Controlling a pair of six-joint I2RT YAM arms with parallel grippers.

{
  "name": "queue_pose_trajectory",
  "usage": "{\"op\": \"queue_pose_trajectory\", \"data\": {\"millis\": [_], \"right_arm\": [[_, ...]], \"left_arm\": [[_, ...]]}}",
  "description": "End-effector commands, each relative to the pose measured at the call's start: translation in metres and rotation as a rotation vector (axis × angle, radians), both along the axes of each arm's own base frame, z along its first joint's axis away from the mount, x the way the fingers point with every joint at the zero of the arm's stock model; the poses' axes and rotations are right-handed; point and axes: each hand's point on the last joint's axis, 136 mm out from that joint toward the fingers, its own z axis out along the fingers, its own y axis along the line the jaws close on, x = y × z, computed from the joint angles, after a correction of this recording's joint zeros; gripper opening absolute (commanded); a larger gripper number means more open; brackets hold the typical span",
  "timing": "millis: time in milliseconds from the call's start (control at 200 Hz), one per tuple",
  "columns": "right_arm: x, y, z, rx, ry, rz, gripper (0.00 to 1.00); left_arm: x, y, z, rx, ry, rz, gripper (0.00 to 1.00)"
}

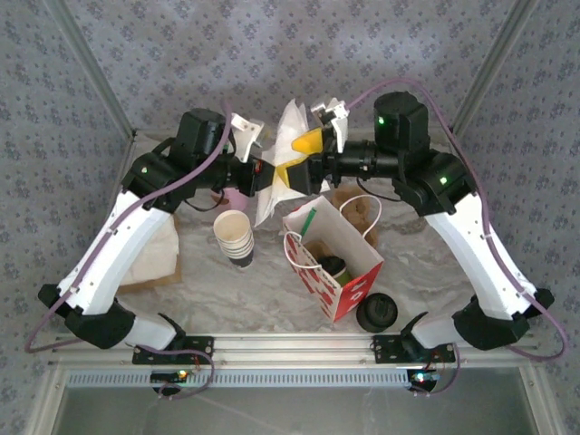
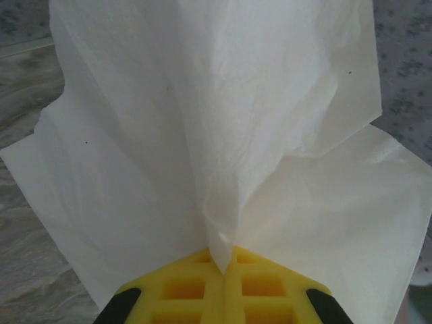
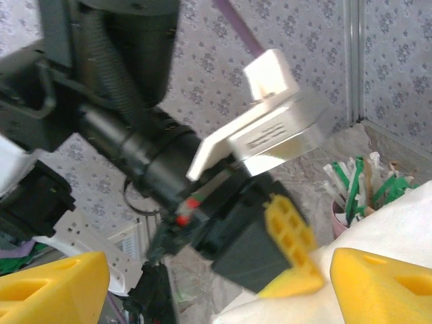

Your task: Pack the takeout coffee

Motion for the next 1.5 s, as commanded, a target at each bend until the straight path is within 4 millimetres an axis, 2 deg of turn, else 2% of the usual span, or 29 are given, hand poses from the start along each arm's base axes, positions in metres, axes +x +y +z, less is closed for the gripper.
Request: {"op": "queue_pose_trajectory", "data": {"millis": [0, 130, 315, 730, 914, 1139, 1289, 1494], "right_arm": [[0.013, 0.002, -0.012, -0.043, -0.005, -0.006, 0.88], [0.023, -0.003, -0.029, -0.092, 0.009, -0.037, 0.9], [0.025, -0.016, -0.039, -0.087, 0.036, -0.03, 0.93], [-0.006, -0.018, -0.053, -0.063, 0.041, 0.097, 0.92], [-0.018, -0.013, -0.052, -0.059, 0.009, 0.13, 0.91], [-0.025, -0.011, -0.048, -0.038, -0.01, 0.145, 0.72], [-0.024, -0.007, -0.045, -0.028, -0.016, 0.136, 0.65], [-0.014, -0.004, -0.044, -0.022, -0.016, 0.091, 0.41]], "left_arm": [[-0.024, -0.008, 0.021, -0.061, -0.043, -0.12, 0.0], [-0.03, -0.008, 0.026, -0.083, -0.06, -0.149, 0.0], [-0.037, -0.012, 0.034, -0.118, -0.067, -0.191, 0.0], [-0.043, -0.024, 0.064, -0.241, -0.082, -0.249, 0.0], [-0.036, -0.03, 0.074, -0.321, -0.038, -0.251, 0.0], [-0.019, -0.036, 0.073, -0.41, 0.037, -0.232, 0.0], [-0.01, -0.039, 0.072, -0.455, 0.074, -0.212, 0.0], [-0.001, -0.041, 0.068, -0.5, 0.106, -0.183, 0.0]]}}
